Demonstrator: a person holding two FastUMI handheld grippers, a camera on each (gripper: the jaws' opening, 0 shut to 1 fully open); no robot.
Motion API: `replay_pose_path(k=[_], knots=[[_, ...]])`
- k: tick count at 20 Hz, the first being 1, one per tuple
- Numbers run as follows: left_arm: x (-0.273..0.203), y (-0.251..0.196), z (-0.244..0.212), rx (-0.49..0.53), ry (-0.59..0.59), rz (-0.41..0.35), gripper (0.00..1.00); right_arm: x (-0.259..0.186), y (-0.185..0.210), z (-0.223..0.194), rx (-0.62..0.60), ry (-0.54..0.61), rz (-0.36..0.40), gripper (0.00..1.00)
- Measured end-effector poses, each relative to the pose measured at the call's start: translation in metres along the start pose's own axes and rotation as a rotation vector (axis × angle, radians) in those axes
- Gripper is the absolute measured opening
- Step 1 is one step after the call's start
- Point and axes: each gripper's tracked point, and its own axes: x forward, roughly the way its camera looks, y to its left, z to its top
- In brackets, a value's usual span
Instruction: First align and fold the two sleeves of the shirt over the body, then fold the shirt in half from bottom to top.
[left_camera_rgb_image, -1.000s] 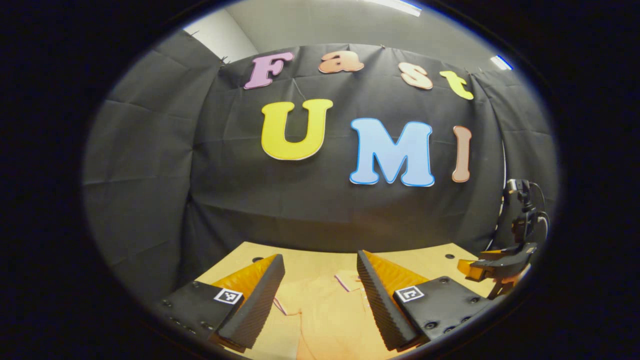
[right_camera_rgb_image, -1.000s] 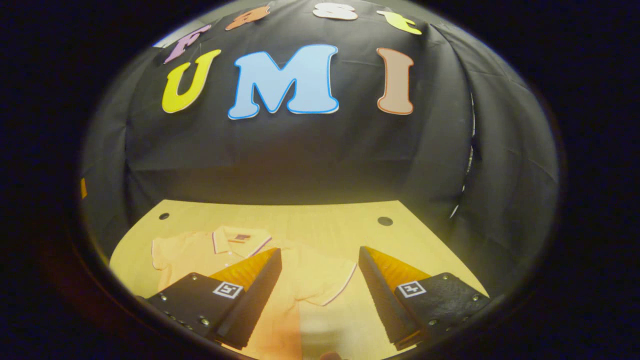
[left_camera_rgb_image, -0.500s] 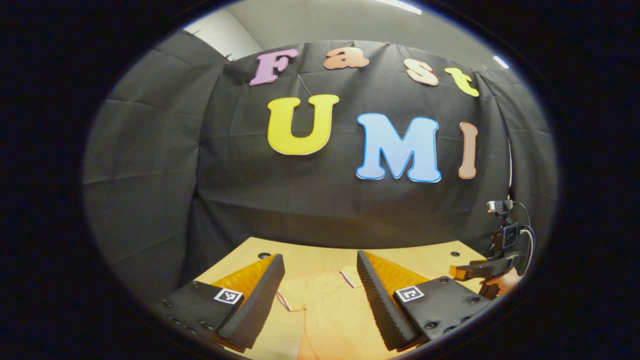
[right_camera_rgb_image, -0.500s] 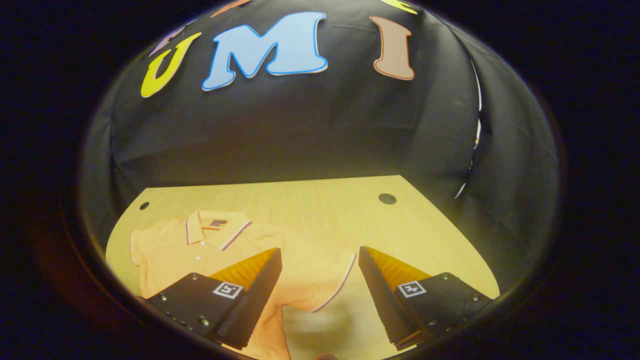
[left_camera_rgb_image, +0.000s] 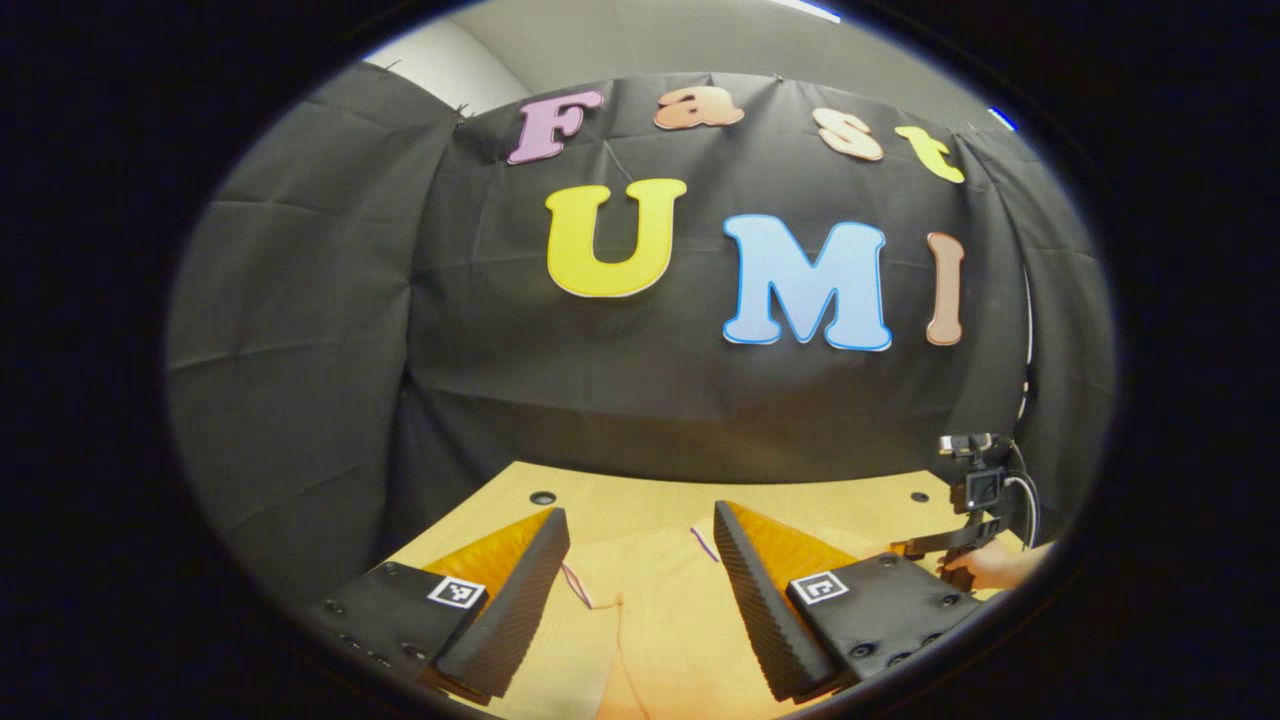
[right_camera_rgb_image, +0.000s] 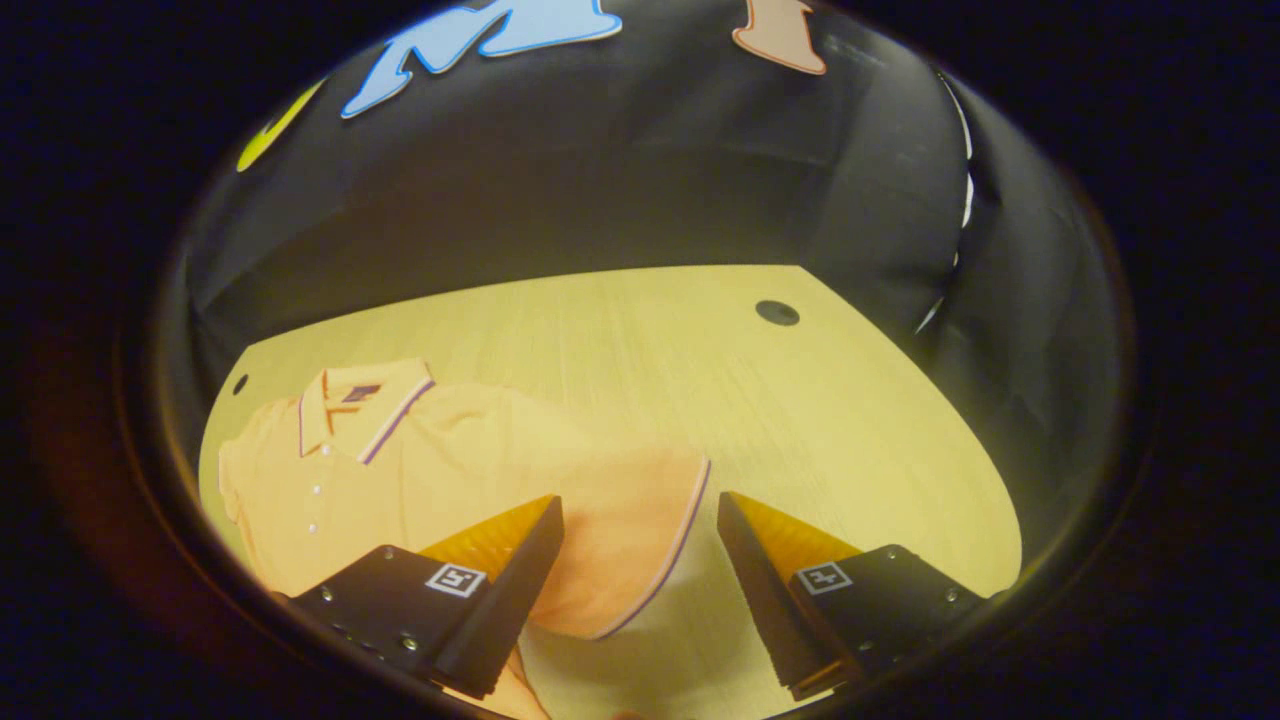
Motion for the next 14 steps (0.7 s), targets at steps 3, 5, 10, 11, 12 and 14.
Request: replay_pose_path(k=[3,5,10,11,12,14], knots=[[-0.005,0.002,0.000,-0.002,0.004,0.013,0.94,0.012,-0.002,-0.011,0.004,0.041,-0.008,0.97],[-0.007,0.005,-0.002,0.002,0.005,0.025,0.94,0.014,0.000,-0.013,0.011,0.049,0.007,0.97],[-0.014,0.013,-0.005,-0.015,0.009,0.051,0.94,0.018,0.003,-0.012,0.049,0.051,0.021,0.78],[-0.015,0.015,-0.006,-0.016,0.008,0.055,0.94,0.017,0.001,-0.012,0.058,0.059,0.020,0.74],[-0.016,0.015,-0.006,-0.016,0.009,0.060,0.94,0.017,0.000,-0.011,0.072,0.060,0.022,0.53],[-0.019,0.018,-0.006,-0.016,0.008,0.067,0.95,0.017,0.002,-0.010,0.100,0.066,0.030,0.29]])
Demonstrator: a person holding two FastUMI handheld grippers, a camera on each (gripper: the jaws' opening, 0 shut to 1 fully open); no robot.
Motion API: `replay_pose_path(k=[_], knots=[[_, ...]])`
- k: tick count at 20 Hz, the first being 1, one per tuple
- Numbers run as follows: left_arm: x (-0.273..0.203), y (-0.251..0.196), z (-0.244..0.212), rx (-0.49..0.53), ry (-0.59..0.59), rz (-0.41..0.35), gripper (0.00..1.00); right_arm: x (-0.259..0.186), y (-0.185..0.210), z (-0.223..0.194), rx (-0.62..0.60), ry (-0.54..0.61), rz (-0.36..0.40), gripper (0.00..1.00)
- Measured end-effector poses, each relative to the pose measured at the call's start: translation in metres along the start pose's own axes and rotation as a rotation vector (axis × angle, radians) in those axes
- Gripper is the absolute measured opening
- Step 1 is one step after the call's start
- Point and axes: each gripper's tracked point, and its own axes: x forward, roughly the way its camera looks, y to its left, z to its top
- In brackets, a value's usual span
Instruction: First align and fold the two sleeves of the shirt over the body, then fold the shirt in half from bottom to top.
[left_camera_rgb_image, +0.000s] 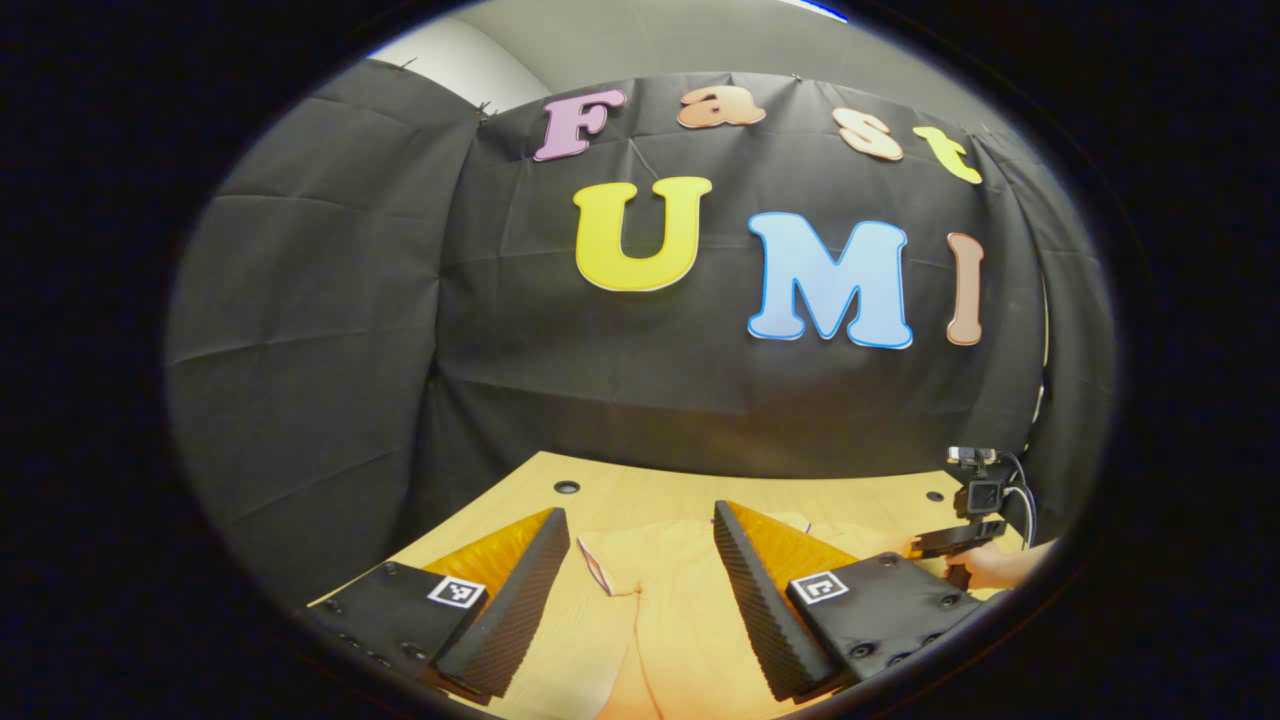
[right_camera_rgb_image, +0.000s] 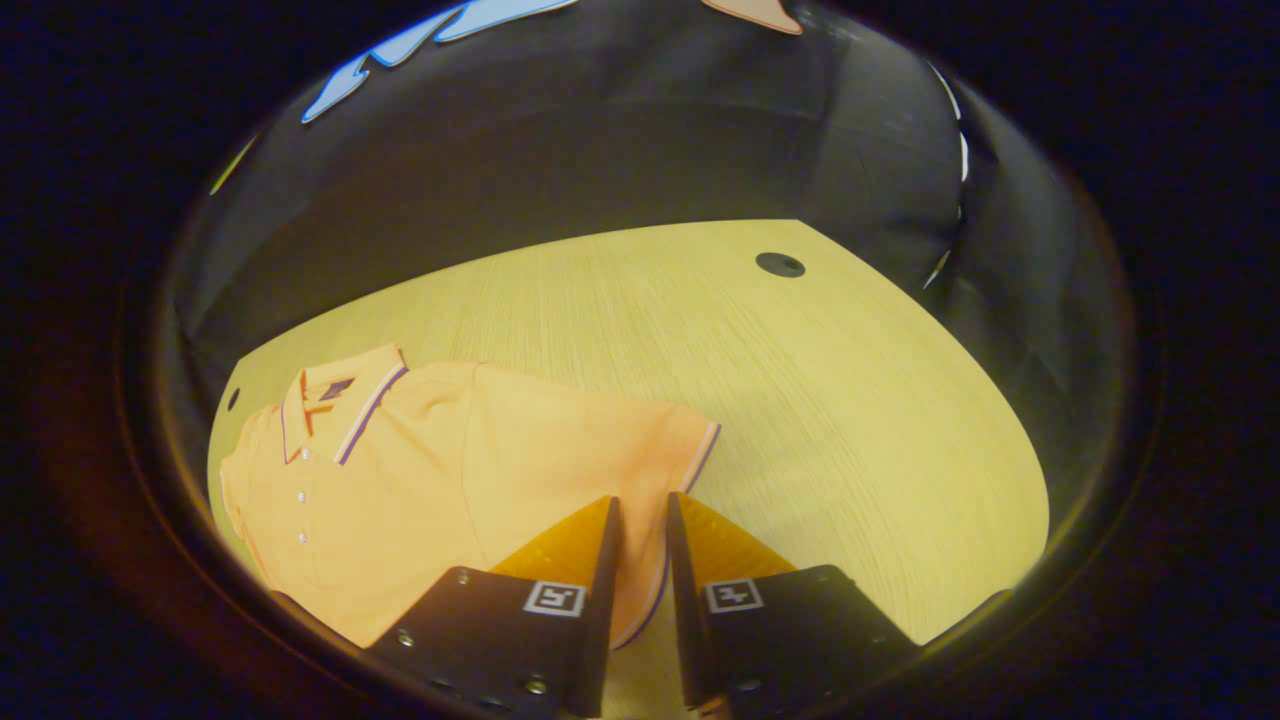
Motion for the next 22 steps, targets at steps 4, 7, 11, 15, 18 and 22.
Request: replay_pose_path(k=[4,7,11,15,18,22], knots=[[-0.005,0.003,-0.003,-0.003,-0.001,0.014,0.94,0.001,0.006,-0.001,0.001,-0.006,0.030,0.03],[-0.011,0.005,-0.001,-0.005,-0.005,0.024,0.95,-0.007,0.008,0.005,-0.034,-0.036,0.031,0.03],[-0.020,0.006,-0.001,-0.016,-0.013,0.038,0.94,-0.032,0.027,0.031,-0.136,-0.148,0.055,0.03],[-0.031,0.007,-0.006,-0.034,-0.018,0.056,0.94,-0.051,0.063,0.043,-0.267,-0.207,0.113,0.03],[-0.042,0.018,-0.006,-0.037,-0.029,0.083,0.95,-0.061,0.089,0.041,-0.360,-0.232,0.143,0.03],[-0.050,0.040,-0.006,-0.041,-0.036,0.116,0.94,-0.062,0.122,0.030,-0.414,-0.224,0.177,0.03]])
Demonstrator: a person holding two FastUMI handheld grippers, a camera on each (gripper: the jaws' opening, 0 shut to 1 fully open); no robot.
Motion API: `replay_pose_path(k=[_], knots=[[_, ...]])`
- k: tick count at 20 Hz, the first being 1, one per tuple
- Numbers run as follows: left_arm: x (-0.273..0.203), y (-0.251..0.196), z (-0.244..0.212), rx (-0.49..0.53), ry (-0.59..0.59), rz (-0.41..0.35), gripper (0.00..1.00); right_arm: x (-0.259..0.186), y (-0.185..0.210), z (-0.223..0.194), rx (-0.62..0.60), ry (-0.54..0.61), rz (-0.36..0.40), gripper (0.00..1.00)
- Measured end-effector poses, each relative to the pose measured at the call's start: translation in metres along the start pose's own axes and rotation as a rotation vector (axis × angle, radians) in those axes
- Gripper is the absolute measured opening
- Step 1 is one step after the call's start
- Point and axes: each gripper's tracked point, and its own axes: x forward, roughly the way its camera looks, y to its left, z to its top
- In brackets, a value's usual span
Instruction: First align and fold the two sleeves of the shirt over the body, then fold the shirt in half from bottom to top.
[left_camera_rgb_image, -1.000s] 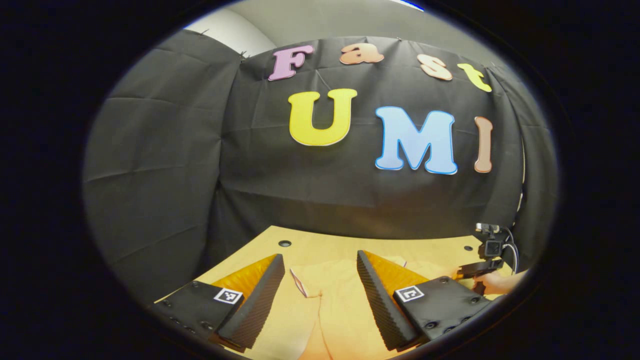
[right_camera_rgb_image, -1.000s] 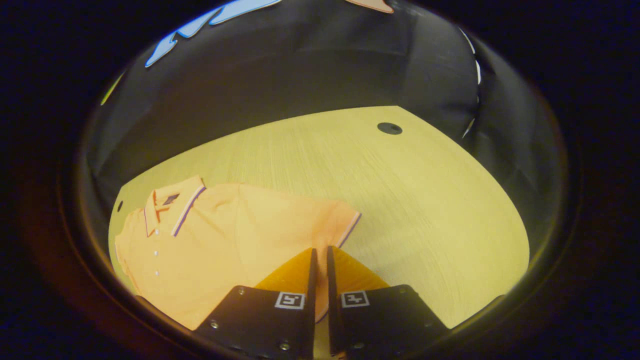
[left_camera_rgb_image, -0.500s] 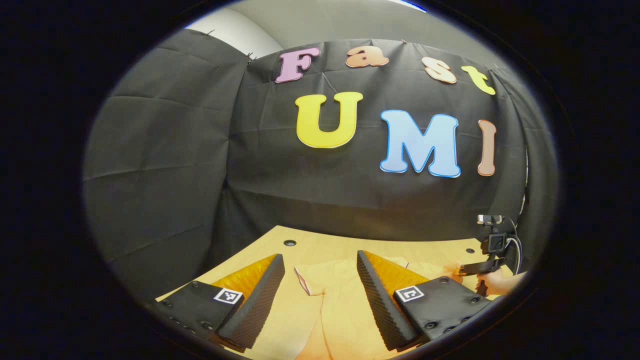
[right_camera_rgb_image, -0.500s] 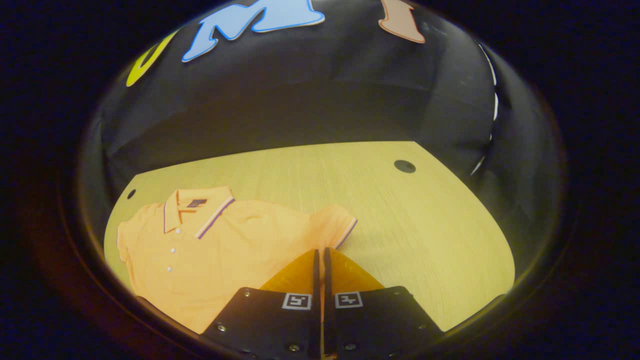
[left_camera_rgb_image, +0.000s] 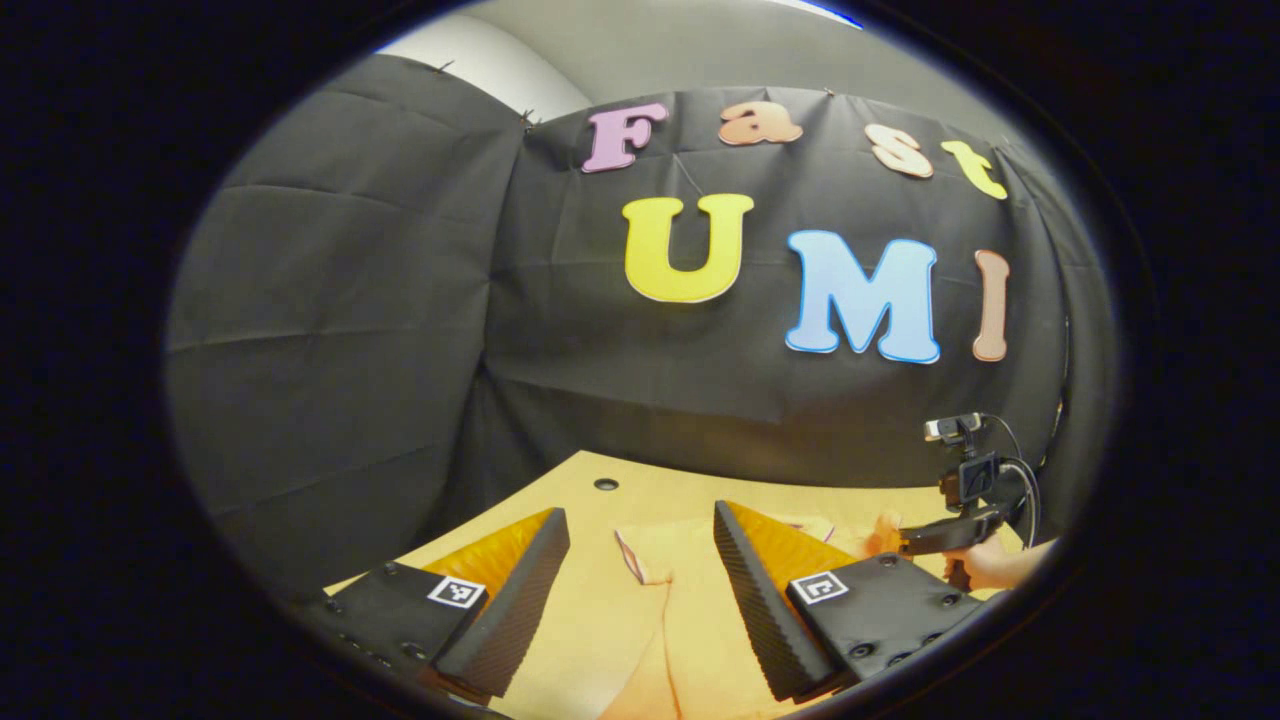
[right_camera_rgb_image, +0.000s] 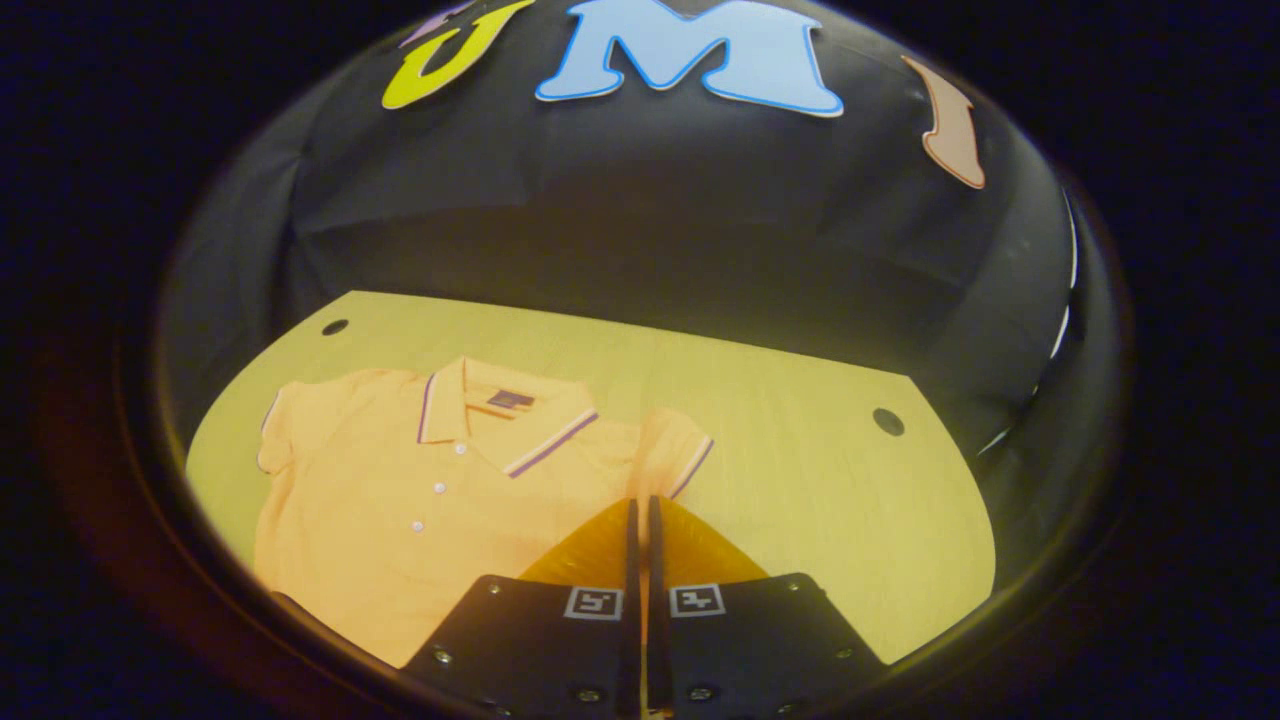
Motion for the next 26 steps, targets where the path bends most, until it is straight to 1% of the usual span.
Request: replay_pose_path(k=[3,6,7,10,12,17,18,19,20,22,23,24,25,26], knots=[[0.001,0.018,0.003,0.001,-0.003,0.018,0.94,0.004,0.019,-0.004,-0.015,0.016,0.018,0.03],[0.005,0.027,0.003,0.002,0.002,0.016,0.94,0.008,0.031,-0.009,-0.031,0.038,0.029,0.03],[0.006,0.030,0.003,0.003,0.002,0.013,0.94,0.009,0.034,-0.013,-0.030,0.049,0.032,0.04],[0.011,0.035,0.003,0.006,0.003,0.002,0.95,0.015,0.041,-0.021,-0.023,0.085,0.038,0.07],[0.012,0.039,0.004,0.012,0.001,-0.003,0.94,0.015,0.044,-0.024,-0.010,0.103,0.041,0.09],[0.020,0.044,0.006,0.012,-0.002,-0.016,0.94,0.013,0.045,-0.023,0.018,0.103,0.031,0.13],[0.022,0.044,0.006,0.010,-0.002,-0.020,0.94,0.011,0.047,-0.023,0.027,0.107,0.037,0.27],[0.023,0.044,0.005,0.008,0.000,-0.027,0.94,0.009,0.046,-0.023,0.033,0.106,0.039,0.29],[0.027,0.043,0.004,0.006,0.002,-0.033,0.94,0.005,0.046,-0.020,0.040,0.099,0.041,0.35],[0.033,0.039,0.001,0.001,0.004,-0.051,0.94,-0.004,0.047,-0.015,0.061,0.083,0.051,0.43],[0.037,0.037,0.000,-0.001,0.008,-0.063,0.94,-0.009,0.047,-0.013,0.073,0.074,0.053,0.49],[0.042,0.035,-0.002,-0.003,0.013,-0.076,0.94,-0.016,0.048,-0.009,0.085,0.065,0.054,0.58],[0.048,0.032,-0.004,-0.005,0.019,-0.092,0.94,-0.021,0.050,-0.006,0.101,0.054,0.058,0.63],[0.054,0.028,-0.007,-0.007,0.026,-0.108,0.94,-0.029,0.049,-0.001,0.111,0.041,0.051,0.72]])
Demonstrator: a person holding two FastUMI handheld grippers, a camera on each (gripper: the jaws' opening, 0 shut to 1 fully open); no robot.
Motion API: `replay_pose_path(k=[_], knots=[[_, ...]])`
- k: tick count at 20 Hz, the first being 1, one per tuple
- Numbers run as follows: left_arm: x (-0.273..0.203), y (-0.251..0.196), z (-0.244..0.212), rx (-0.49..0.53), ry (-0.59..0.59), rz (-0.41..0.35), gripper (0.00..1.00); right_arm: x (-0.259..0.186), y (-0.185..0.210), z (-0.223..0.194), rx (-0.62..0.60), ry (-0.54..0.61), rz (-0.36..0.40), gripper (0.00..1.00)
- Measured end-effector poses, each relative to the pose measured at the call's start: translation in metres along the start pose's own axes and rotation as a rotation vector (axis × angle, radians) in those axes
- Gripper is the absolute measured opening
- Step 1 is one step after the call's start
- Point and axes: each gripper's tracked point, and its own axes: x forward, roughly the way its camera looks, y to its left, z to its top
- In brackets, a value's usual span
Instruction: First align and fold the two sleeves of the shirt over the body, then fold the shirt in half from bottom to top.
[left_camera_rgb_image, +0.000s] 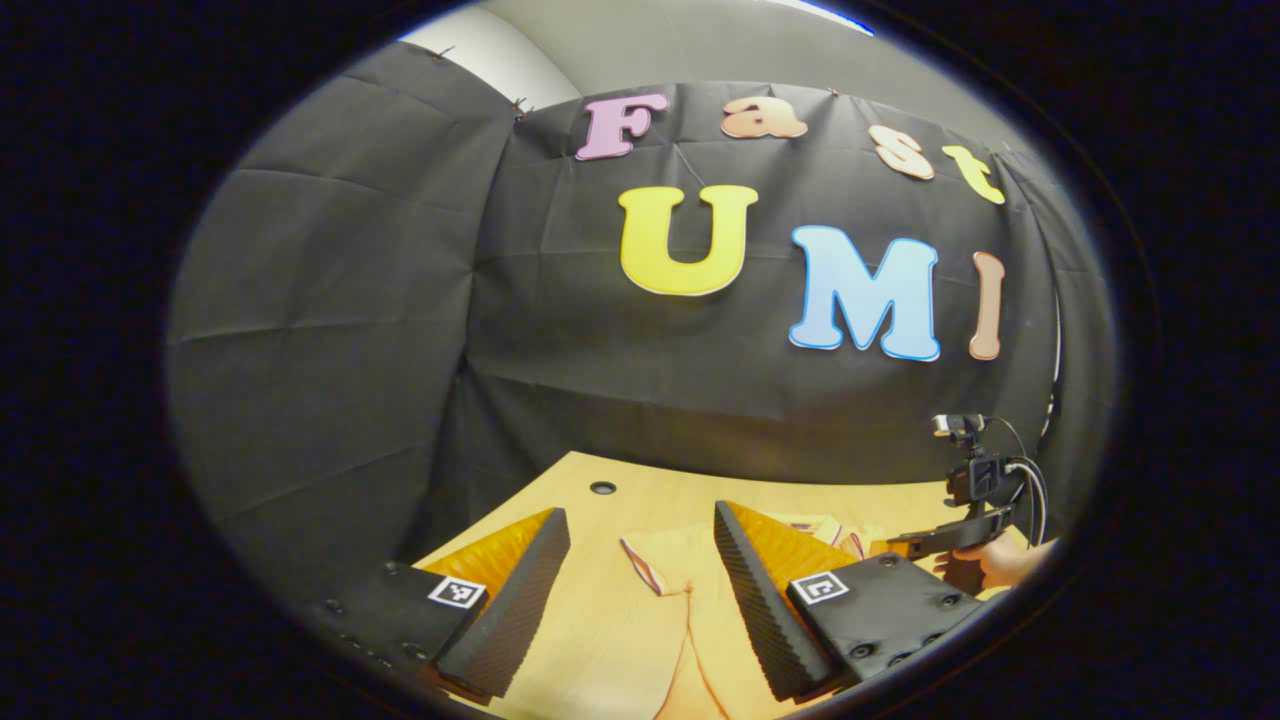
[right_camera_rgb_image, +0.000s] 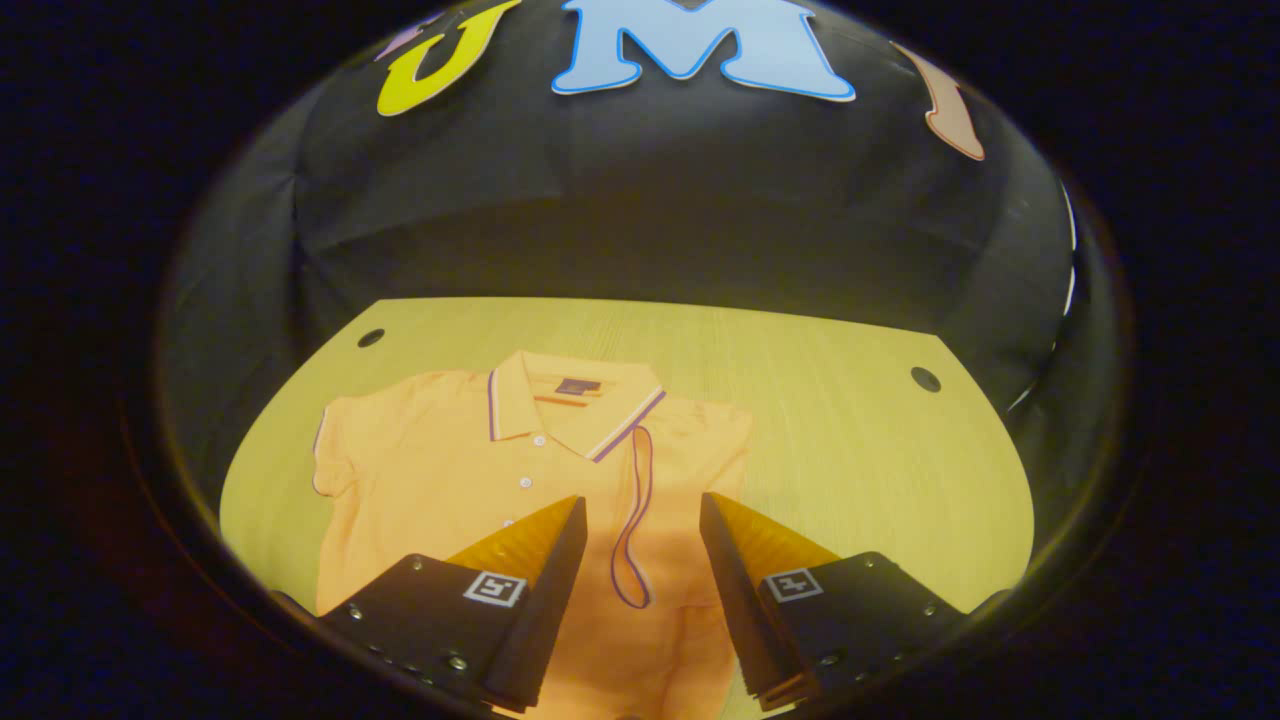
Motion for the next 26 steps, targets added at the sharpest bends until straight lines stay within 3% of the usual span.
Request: replay_pose_path(k=[1,3,4,15,26], knots=[[0.008,-0.003,-0.003,-0.002,0.007,-0.017,0.94,-0.008,0.001,0.005,0.012,-0.017,0.000,0.72],[0.023,-0.004,-0.009,-0.005,0.020,-0.051,0.94,-0.026,0.006,0.012,0.032,-0.047,-0.002,0.94],[0.031,-0.003,-0.014,-0.007,0.029,-0.064,0.94,-0.034,0.008,0.015,0.038,-0.061,-0.006,0.98],[0.136,0.010,-0.076,-0.048,0.168,-0.159,0.96,-0.145,0.037,0.039,0.095,-0.223,-0.074,0.98],[0.237,0.017,-0.168,-0.074,0.314,-0.072,0.94,-0.212,0.045,0.028,0.042,-0.270,-0.123,0.98]])
